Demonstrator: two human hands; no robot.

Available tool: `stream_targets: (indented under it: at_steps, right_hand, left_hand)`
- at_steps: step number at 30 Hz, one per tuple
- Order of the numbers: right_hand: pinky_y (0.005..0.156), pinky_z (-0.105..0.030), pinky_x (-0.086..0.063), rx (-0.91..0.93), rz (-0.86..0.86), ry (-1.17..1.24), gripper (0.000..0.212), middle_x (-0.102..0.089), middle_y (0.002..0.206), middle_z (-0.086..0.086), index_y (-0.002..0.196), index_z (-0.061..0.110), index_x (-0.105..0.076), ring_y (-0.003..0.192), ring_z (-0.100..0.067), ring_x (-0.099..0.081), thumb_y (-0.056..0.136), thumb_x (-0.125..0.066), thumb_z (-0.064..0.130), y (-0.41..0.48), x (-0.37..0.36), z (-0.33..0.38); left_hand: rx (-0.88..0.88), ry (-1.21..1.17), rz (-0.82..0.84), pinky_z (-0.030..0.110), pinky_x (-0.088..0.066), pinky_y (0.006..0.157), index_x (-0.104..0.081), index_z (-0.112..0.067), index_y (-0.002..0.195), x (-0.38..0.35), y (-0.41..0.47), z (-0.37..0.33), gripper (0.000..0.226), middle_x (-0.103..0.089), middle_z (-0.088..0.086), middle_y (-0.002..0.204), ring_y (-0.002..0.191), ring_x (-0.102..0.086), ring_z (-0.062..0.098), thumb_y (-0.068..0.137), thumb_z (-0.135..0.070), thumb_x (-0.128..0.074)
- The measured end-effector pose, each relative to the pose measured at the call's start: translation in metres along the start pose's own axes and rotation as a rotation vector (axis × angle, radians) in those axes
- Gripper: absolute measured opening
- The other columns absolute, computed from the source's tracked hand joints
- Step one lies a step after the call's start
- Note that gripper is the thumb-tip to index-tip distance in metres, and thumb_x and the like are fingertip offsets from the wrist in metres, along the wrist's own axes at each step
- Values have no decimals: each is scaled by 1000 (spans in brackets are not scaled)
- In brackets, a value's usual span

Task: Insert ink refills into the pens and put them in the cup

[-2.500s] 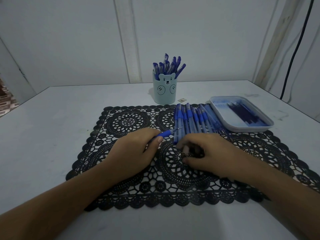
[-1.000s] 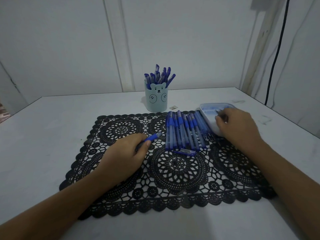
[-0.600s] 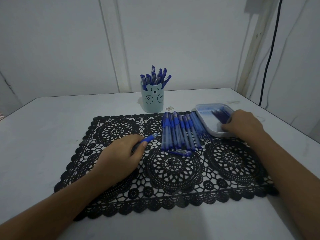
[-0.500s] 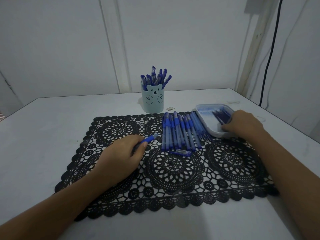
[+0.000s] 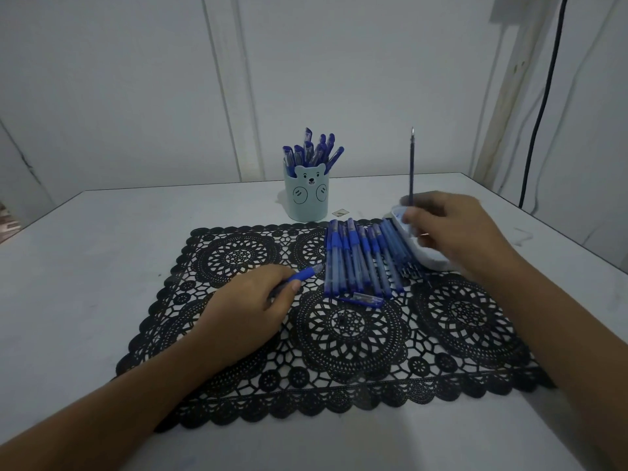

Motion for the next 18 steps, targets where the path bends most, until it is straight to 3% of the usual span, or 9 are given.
stream_targets:
  at_steps: [2, 6, 18]
  right_hand:
    - [58, -19, -50, -30, 137, 237, 16, -64, 76, -3, 101, 7, -62, 62, -10, -58, 89, -52, 4, -15, -16, 6]
    - [60, -21, -55, -75, 283, 487, 10, -71, 80, -3, 91, 10, -60, 68, -12, -65, 87, -52, 5, -37, -41, 10]
    - [72, -28, -57, -164, 309, 745, 10, -72, 83, -12, 90, 9, -56, 80, -22, -70, 87, -49, 2, -54, -68, 6]
  left_hand:
    - [-44, -17, -6, 27, -45, 63, -61, -28, 95, 0, -1, -1, 39, -58, -12, 74, 71, -53, 6, 83, -52, -33]
    - [-142, -2, -33, 26, -46, 61, -62, -22, 99, 1, -2, -1, 43, -58, -12, 76, 69, -53, 7, 86, -49, -31]
    - [-257, -10, -90, 20, -40, 59, -63, -11, 100, 3, -3, -6, 34, -59, -6, 73, 65, -49, 7, 92, -34, -39]
Point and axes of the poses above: each hand's wrist, its own y-axis towards the middle knuckle, its own x-axis out of the back of the hand, z = x × y, the point moved 3 cm from there along y, towards the middle knuckle
